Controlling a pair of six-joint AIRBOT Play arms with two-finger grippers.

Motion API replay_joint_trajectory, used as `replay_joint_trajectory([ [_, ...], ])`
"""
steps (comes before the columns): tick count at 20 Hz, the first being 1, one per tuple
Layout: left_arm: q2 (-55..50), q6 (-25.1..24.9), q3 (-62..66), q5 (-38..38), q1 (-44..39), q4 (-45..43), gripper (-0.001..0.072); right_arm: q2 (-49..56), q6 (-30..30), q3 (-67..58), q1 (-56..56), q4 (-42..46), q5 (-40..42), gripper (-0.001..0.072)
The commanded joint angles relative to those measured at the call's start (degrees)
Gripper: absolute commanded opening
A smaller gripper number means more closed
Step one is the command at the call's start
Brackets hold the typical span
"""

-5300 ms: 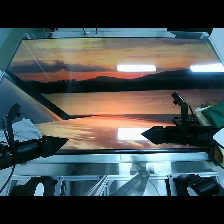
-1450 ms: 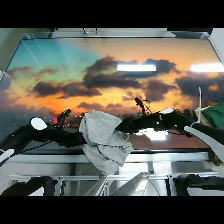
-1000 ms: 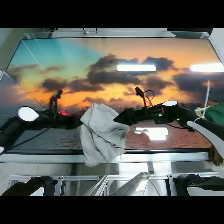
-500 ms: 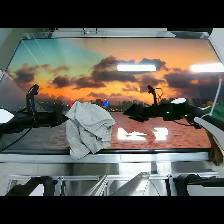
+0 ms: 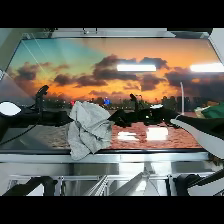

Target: Fold the shirts.

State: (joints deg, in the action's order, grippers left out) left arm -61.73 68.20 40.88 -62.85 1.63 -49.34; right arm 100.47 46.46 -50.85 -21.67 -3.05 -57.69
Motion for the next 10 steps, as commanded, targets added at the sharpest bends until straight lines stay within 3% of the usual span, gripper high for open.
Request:
replay_joint_trajectory([
  [1, -2.64, -0.92, 2.73, -0.74, -2.08, -0.04, 0.0015, 1.44, 0.24, -3.50, -1.99, -3.67, -0.85, 0.0117],
  [2, -2.67, -0.94, 3.54, -1.38, -1.99, -0.28, 0.0015, 1.38, 0.22, -4.37, -1.55, -3.65, -2.80, 0.0010],
  [5, 0.15, -1.36, 7.50, -6.45, 1.27, -0.68, 0.0014, -1.07, -0.17, -6.58, 0.79, -3.67, -14.95, 0.0012],
  [8, 8.39, -1.31, 14.43, -12.26, 8.31, -0.35, 0.0014, -10.49, -1.09, -8.74, 4.74, -3.61, -28.17, 0.0012],
  [10, 15.87, -1.31, 20.90, -17.05, 12.63, 0.17, 0.0014, -22.27, -2.82, -9.62, 6.78, -3.56, -27.96, 0.0012],
])
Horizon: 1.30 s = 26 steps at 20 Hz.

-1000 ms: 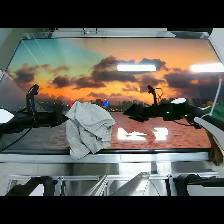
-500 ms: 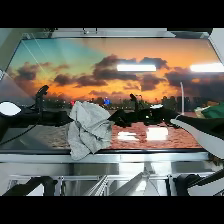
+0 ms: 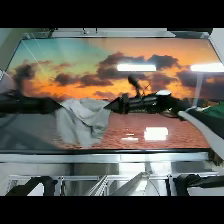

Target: Fold the shirts.

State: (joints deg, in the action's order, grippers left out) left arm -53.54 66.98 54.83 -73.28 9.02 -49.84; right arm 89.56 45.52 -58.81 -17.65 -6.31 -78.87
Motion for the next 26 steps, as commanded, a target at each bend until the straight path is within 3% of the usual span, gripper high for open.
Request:
replay_joint_trajectory([
  [1, 11.39, -0.09, 10.43, -8.33, 6.60, 1.70, 0.0014, -17.86, -3.02, -2.27, 3.41, -0.31, -5.11, 0.0012],
  [3, 19.30, -0.11, 17.09, -7.08, 7.80, 5.57, 0.0015, -32.11, -7.17, -3.58, 4.11, 1.09, 1.75, 0.0012],
  [5, 26.05, 0.15, 22.08, -3.06, 7.74, 6.27, 0.0016, -46.16, -7.61, -3.76, 4.11, 9.79, 16.52, 0.0012],
  [6, 28.35, 1.44, 24.09, -0.92, 7.78, 5.57, 0.0016, -51.95, -6.69, -3.76, 4.11, 16.52, 24.39, 0.0012],
  [8, 30.03, 3.41, 26.43, 1.18, 7.74, 3.76, 0.0016, -58.66, 1.55, -3.74, 4.11, 29.66, 35.04, 0.0012],
  [11, 25.20, 4.04, 25.57, -4.81, 7.61, 4.90, 0.0016, -54.99, 9.64, -3.61, 4.09, 38.42, 32.81, 0.0012],
  [16, 6.45, 3.13, 11.78, -6.82, 7.63, 4.42, 0.0030, -33.44, 12.85, -2.84, 4.11, 43.06, 30.42, 0.0013],
  [17, 1.22, 1.49, 9.01, -5.73, 7.61, 4.44, 0.0250, -28.63, 14.84, -2.84, 4.13, 43.89, 30.53, 0.0015],
  [18, -3.72, 1.42, 7.13, -4.50, 7.63, 4.46, 0.0425, -23.41, 16.72, -2.84, 4.22, 45.03, 31.12, 0.0141],
  [19, -8.61, 1.40, 6.05, -3.32, 7.69, 4.39, 0.0681, -18.88, 17.59, -2.86, 4.72, 46.14, 32.15, 0.0456],
  [20, -14.05, 1.18, 6.47, -3.15, 7.85, 4.13, 0.0720, -14.67, 18.53, -3.13, 6.05, 46.21, 32.54, 0.0649],
  [23, -27.54, 1.22, 13.27, -11.69, 9.20, 1.92, 0.0718, -9.64, 21.38, -4.17, 13.27, 46.18, 29.73, 0.0648],
  [26, -30.56, 1.62, 12.79, -18.58, 8.72, 1.86, 0.0673, -10.93, 20.79, -4.17, 22.51, 46.21, 21.40, 0.0647],
])
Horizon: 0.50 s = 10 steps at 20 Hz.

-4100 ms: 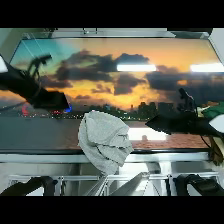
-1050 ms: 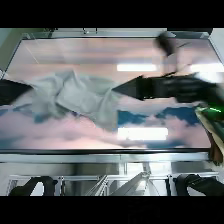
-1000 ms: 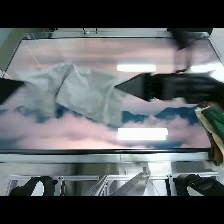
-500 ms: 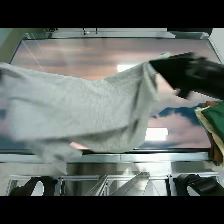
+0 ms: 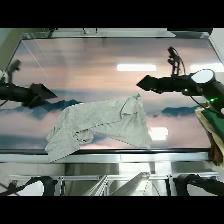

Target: Fold the shirts.

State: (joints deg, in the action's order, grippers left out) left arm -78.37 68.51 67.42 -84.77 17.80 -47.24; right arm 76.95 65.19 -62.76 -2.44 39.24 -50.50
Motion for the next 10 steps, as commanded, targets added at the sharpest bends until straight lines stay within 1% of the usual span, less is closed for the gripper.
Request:
replay_joint_trajectory([
  [1, -4.39, -0.07, -2.99, -7.58, -0.04, -1.11, 0.0616, 1.53, -0.20, -0.15, 9.92, 0.68, -12.13, 0.0646],
  [2, -1.97, -0.48, -7.63, -7.06, -0.04, -1.40, 0.0601, 1.53, -1.86, 0.33, 11.56, 0.70, -16.65, 0.0646],
  [3, 1.07, -0.61, -12.66, -5.25, 0.17, -1.77, 0.0601, 1.53, -3.41, 1.66, 12.68, 0.70, -19.85, 0.0646],
  [4, 4.31, -0.68, -17.55, -3.45, 0.44, -3.52, 0.0601, 1.53, -4.24, 3.67, 12.76, 0.70, -20.37, 0.0646],
  [6, 11.34, 0.52, -27.02, 0.72, 1.16, -8.94, 0.0602, 1.95, -5.95, 8.61, 11.93, 0.63, -17.40, 0.0645],
  [8, 17.57, 5.16, -34.73, 4.92, 2.93, -14.82, 0.0601, 3.93, -6.43, 11.65, 9.99, 0.50, -12.98, 0.0639],
  [10, 21.81, 6.82, -39.58, 7.17, 5.60, -17.03, 0.0601, 7.26, -8.41, 11.80, 8.22, -2.05, -12.48, 0.0638],
])
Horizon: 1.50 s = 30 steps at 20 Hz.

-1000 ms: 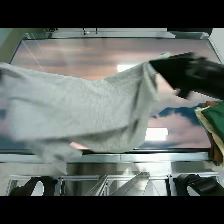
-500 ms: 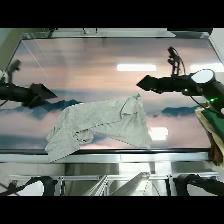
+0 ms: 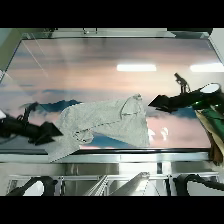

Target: Fold the shirts.

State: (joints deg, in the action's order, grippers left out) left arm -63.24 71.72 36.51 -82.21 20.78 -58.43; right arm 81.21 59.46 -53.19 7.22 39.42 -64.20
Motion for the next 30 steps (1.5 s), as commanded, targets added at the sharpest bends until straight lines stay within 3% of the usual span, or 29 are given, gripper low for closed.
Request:
replay_joint_trajectory([
  [1, 8.39, 3.78, -9.90, 5.42, 4.07, -6.16, 0.0601, 4.85, -5.20, 2.23, -2.25, -6.14, 1.22, 0.0636],
  [3, 10.51, 3.78, -10.12, 7.96, 6.60, -6.60, 0.0601, 8.46, -8.90, 2.03, -3.28, -14.12, 1.31, 0.0632],
  [5, 10.78, 3.76, -10.12, 8.79, 10.25, -6.64, 0.0601, 11.69, -13.05, 1.66, -3.65, -19.30, 1.31, 0.0360],
  [10, 1.97, 3.74, -9.84, 11.61, 15.67, -6.03, 0.0601, 18.29, -13.84, -2.54, -3.78, -21.29, 1.40, 0.0372],
  [15, -9.38, 1.84, -4.15, 13.66, 9.25, -5.95, 0.0600, 21.00, -13.66, -4.50, -3.87, -21.68, 1.33, 0.0389],
  [16, -11.26, 1.86, -2.51, 13.68, 7.26, -5.90, 0.0554, 20.96, -13.66, -4.57, -3.87, -21.70, 1.14, 0.0389],
  [17, -12.68, 1.86, -0.72, 13.00, 5.49, -6.05, 0.0340, 20.94, -13.68, -4.68, -3.85, -21.68, 0.57, 0.0388],
  [18, -13.68, 1.86, 1.33, 11.63, 4.13, -6.01, 0.0049, 20.94, -13.68, -4.68, -3.74, -21.70, -0.48, 0.0388],
  [19, -13.92, 1.84, 3.43, 10.27, 3.19, -6.01, 0.0014, 20.94, -13.66, -4.70, -3.67, -21.70, -2.03, 0.0388],
  [25, -7.72, 1.84, 14.14, 3.02, 2.34, -5.90, 0.0014, 20.31, -13.84, -6.21, -3.23, -21.70, -10.01, 0.0389],
  [30, -1.62, 1.84, 15.76, 5.35, 2.34, -5.88, 0.0014, 18.75, -11.17, -6.80, 0.76, -19.54, -11.74, 0.0407],
])
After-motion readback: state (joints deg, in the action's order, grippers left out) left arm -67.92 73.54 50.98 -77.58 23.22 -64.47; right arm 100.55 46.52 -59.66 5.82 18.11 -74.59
